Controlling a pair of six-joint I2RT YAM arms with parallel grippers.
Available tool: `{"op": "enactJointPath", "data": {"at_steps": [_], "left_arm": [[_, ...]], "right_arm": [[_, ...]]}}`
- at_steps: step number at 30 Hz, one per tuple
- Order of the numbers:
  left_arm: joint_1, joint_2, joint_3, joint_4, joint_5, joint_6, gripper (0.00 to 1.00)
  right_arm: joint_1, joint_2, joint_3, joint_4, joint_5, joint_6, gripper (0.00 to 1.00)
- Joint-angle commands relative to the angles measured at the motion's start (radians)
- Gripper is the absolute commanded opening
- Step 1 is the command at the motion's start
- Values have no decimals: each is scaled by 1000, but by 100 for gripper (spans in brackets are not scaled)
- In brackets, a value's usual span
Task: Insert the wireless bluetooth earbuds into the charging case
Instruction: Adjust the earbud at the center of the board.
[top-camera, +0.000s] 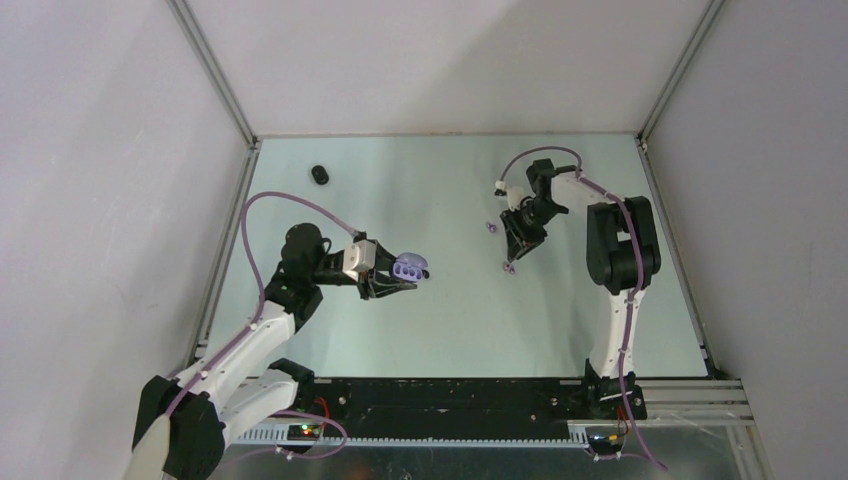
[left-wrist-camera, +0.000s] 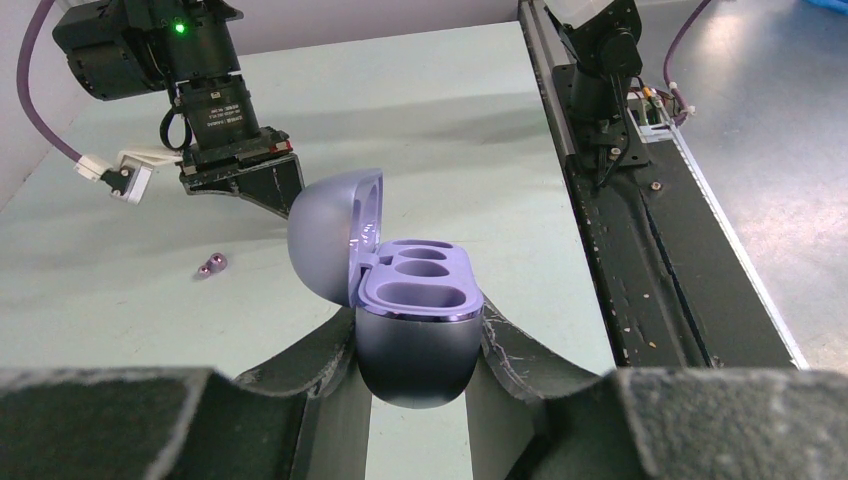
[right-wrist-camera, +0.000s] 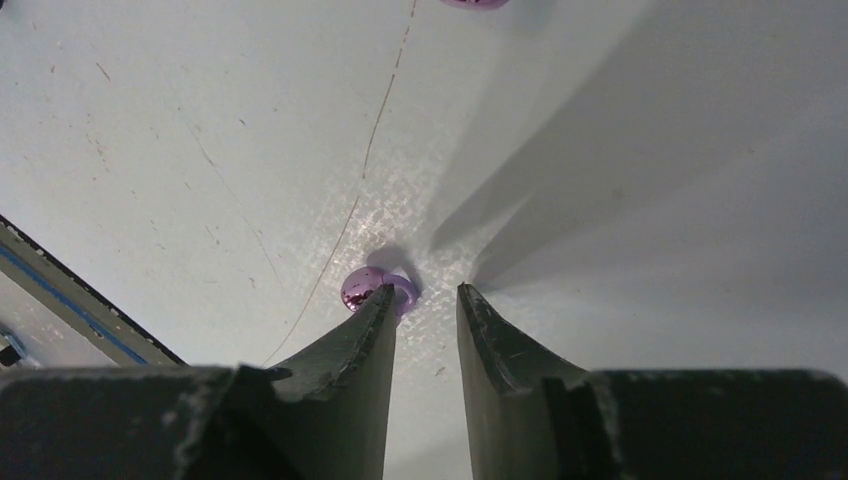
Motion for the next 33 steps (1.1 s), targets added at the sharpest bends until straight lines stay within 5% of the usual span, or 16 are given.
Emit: {"op": "enactJointPath", "data": {"at_steps": [1, 33], "left_arm": [[-7, -14, 44, 8, 1, 24, 0], [-8, -9, 47, -6, 1, 39, 0]], "right_arm": [[10, 5, 7, -22, -24, -22, 36], [36, 18, -15, -98, -111, -115, 32]]}}
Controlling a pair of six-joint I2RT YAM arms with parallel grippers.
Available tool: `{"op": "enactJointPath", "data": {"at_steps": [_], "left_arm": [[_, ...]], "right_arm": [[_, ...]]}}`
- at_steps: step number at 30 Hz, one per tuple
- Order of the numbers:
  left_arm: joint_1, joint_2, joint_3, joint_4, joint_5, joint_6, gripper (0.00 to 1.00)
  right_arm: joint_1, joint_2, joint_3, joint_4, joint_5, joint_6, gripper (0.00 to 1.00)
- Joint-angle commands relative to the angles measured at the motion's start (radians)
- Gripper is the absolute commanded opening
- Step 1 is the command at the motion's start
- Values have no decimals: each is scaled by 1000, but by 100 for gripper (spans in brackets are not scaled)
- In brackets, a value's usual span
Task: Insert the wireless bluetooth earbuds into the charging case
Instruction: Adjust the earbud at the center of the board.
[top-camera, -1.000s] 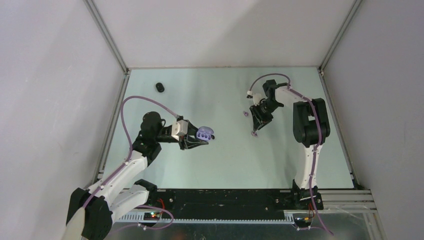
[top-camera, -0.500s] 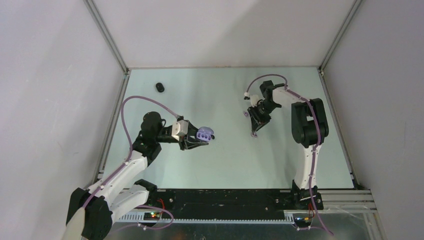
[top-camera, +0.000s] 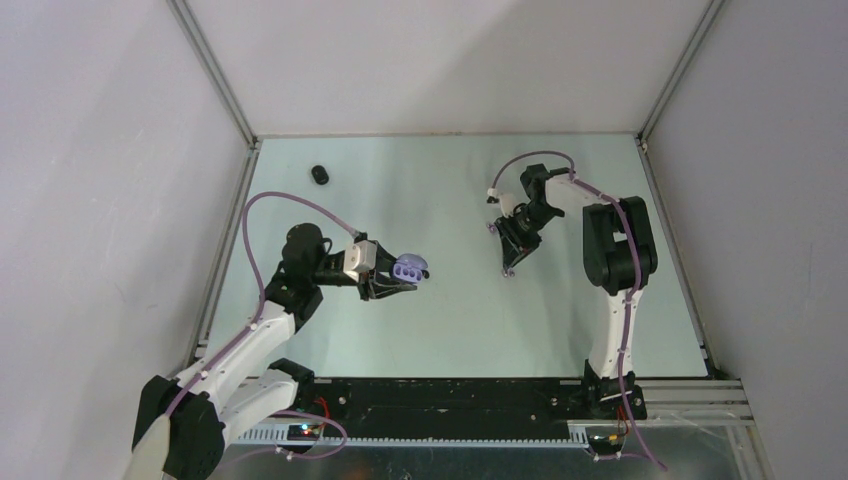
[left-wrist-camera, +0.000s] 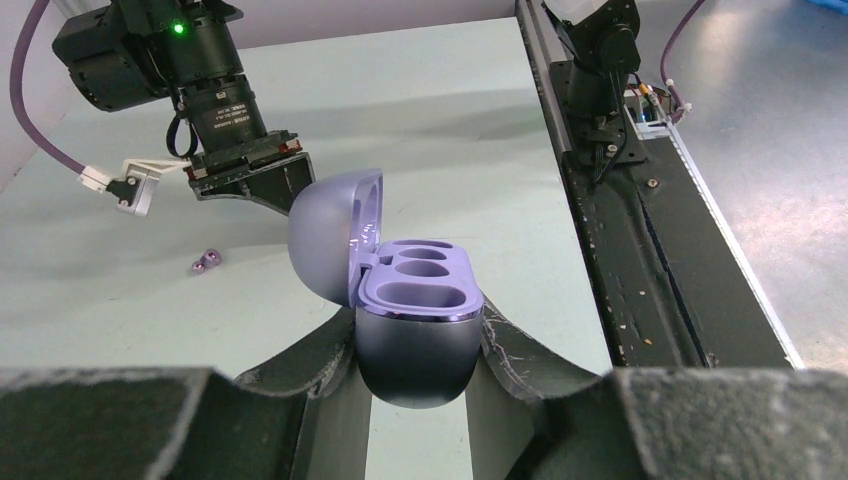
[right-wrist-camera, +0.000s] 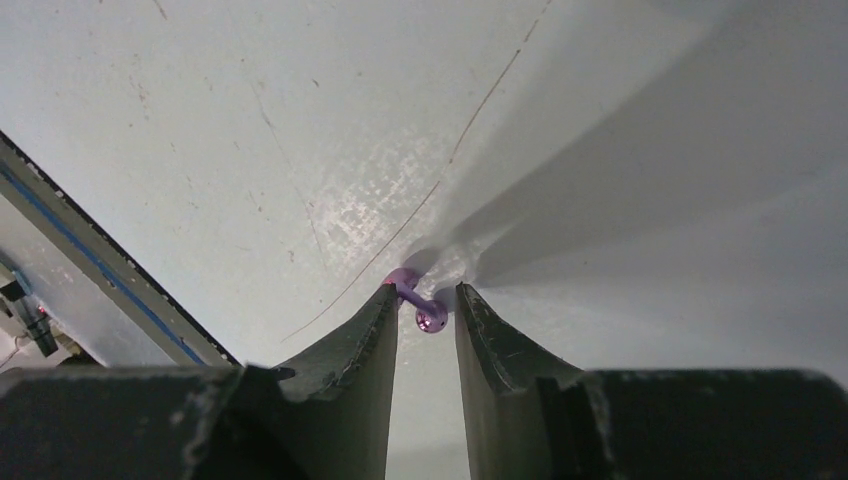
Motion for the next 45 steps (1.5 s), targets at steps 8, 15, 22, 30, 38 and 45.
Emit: {"op": "enactJointPath", "data": {"at_steps": [8, 15, 22, 30, 38, 45], "left_arm": [[-9, -8, 47, 10, 2, 32, 0], [-9, -7, 46, 10, 3, 33, 0], [-11, -9, 48, 8, 2, 33, 0], [-12, -7, 48, 5, 1, 38, 0], [-11, -10, 51, -10, -3, 48, 0], [-12, -6, 51, -13, -1, 53, 0]], "right_arm": [[-13, 4, -27, -69, -100, -94, 24], [-36, -22, -40, -84, -149, -137, 14], [-44, -38, -43, -88, -175, -148, 15], [-17, -122, -97, 100, -59, -34, 25], [19, -75, -89, 117, 62, 1, 22], [-12, -63, -85, 36, 54, -40, 19]]}}
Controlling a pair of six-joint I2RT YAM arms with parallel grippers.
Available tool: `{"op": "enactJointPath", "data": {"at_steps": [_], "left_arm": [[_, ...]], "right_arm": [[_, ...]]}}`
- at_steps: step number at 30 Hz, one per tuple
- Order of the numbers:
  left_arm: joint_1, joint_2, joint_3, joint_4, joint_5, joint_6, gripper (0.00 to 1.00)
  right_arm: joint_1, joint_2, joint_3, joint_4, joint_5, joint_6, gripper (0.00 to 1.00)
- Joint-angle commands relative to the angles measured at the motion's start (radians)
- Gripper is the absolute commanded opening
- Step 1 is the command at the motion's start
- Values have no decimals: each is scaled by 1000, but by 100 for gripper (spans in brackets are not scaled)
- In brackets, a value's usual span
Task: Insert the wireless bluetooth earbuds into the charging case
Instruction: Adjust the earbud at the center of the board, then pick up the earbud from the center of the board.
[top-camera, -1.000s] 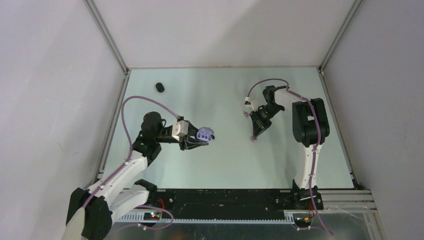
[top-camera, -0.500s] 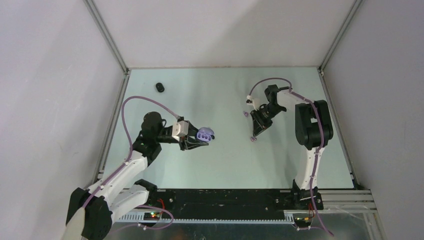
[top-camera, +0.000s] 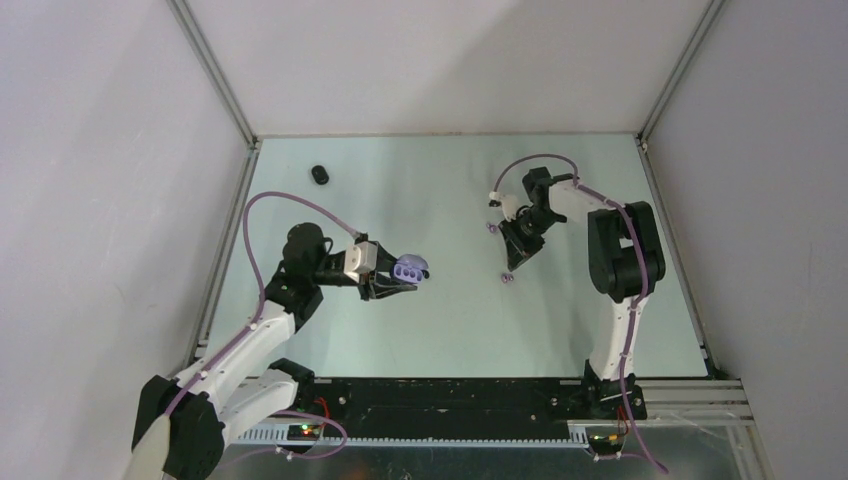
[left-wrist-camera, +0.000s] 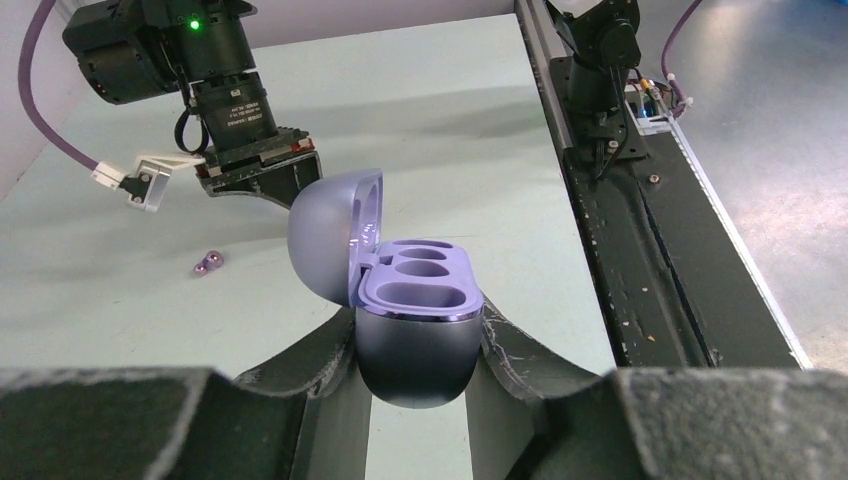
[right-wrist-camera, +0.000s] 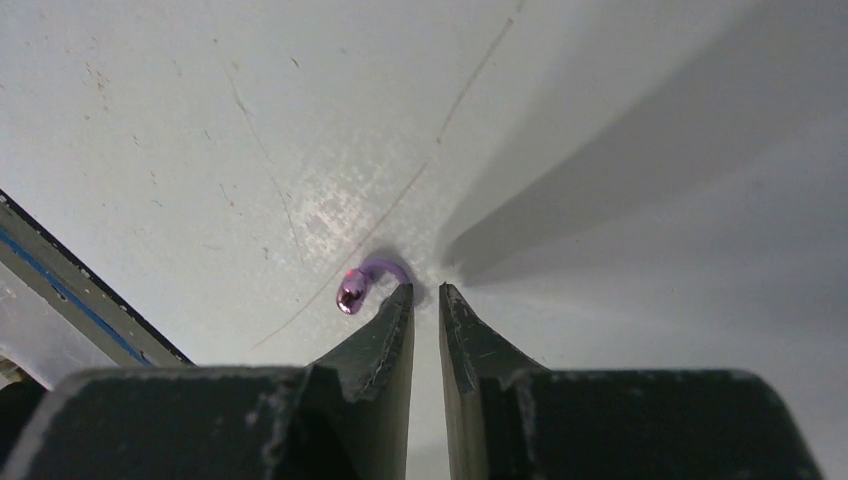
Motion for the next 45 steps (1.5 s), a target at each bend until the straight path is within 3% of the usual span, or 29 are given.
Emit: {"op": "enactJointPath", "data": {"at_steps": [1, 16, 35, 45], "left_arm": [[-8, -5, 47, 3, 0, 28, 0], [-9, -7, 49, 0, -2, 29, 0], [-8, -13, 55, -11, 0, 33, 0], [-9, -6, 56, -14, 0, 36, 0]], "right_arm": [[-21, 10, 12, -67, 13, -32, 19], [37, 16, 12, -84, 62, -10, 18], [137, 23, 12, -150, 16, -51, 19], [70, 4, 30, -166, -31, -53, 25]]}}
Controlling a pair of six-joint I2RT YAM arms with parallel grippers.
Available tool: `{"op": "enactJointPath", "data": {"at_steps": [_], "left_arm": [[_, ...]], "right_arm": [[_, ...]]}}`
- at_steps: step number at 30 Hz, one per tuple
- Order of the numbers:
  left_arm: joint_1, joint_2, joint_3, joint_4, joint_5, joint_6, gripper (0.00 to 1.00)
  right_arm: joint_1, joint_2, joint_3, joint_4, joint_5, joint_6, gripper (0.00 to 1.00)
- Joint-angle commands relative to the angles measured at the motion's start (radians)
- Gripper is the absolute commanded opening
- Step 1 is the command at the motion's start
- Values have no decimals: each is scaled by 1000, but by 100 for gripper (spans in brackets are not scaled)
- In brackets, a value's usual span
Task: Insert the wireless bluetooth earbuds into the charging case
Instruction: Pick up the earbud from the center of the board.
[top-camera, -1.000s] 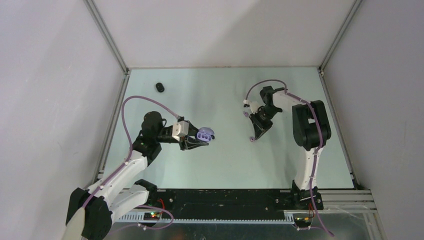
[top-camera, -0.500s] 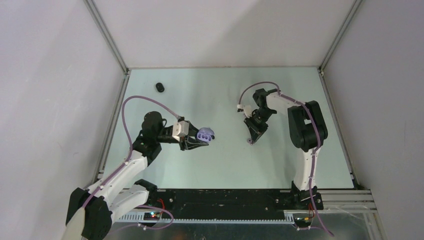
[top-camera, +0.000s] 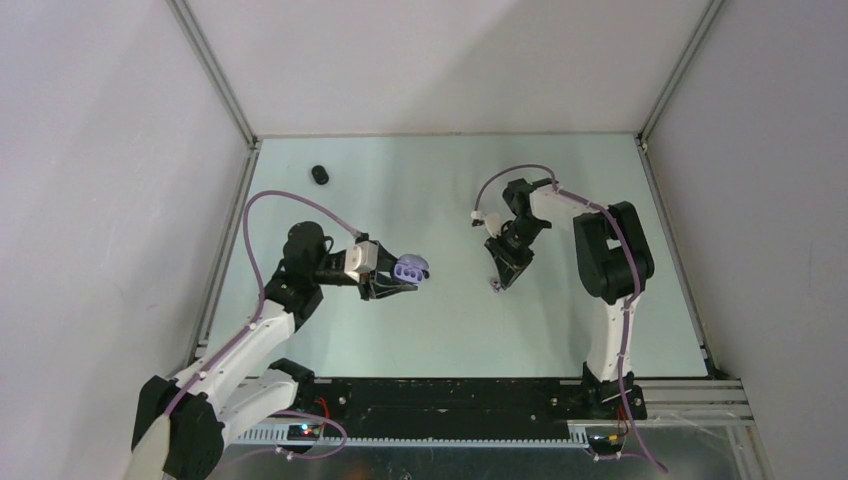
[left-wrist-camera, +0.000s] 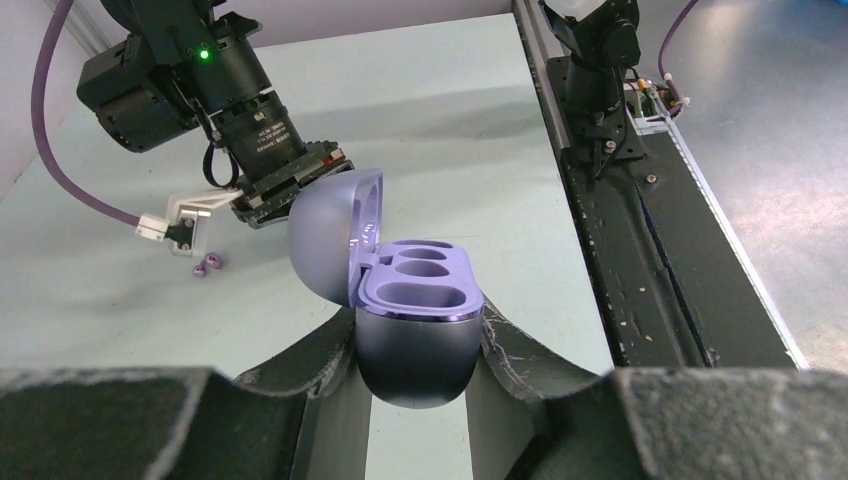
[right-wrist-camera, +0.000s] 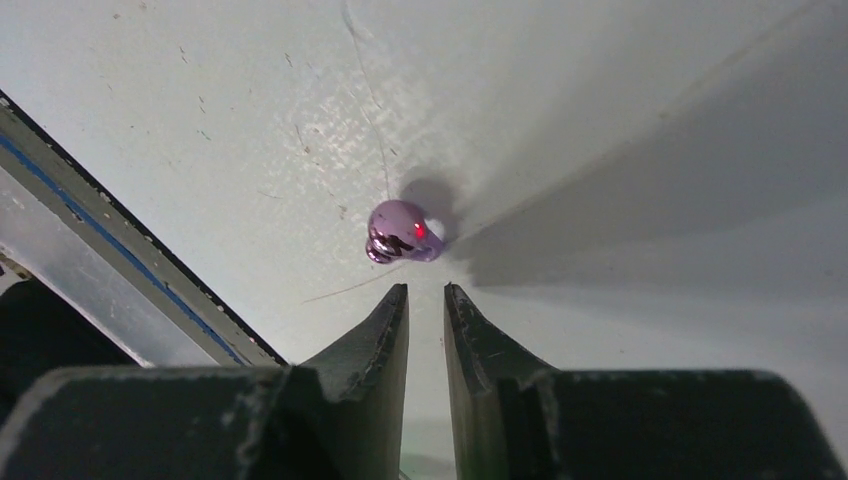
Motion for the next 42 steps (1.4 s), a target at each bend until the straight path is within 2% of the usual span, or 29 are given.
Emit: {"op": "enactJointPath", "data": {"at_steps": [1, 7, 22, 42], "left_arm": [[-5, -6, 41, 14, 1, 26, 0], [-6, -5, 41, 12, 0, 27, 0], [-7, -6, 41, 1, -1, 40, 0], [-7, -14, 41, -12, -2, 52, 0]], "right_arm": [[-49, -11, 34, -16, -51, 9, 26], [-71, 8, 39, 35, -41, 69, 31], [-52, 62, 57, 68, -24, 139, 30], [-15, 84, 64, 56, -25, 142, 31]]}}
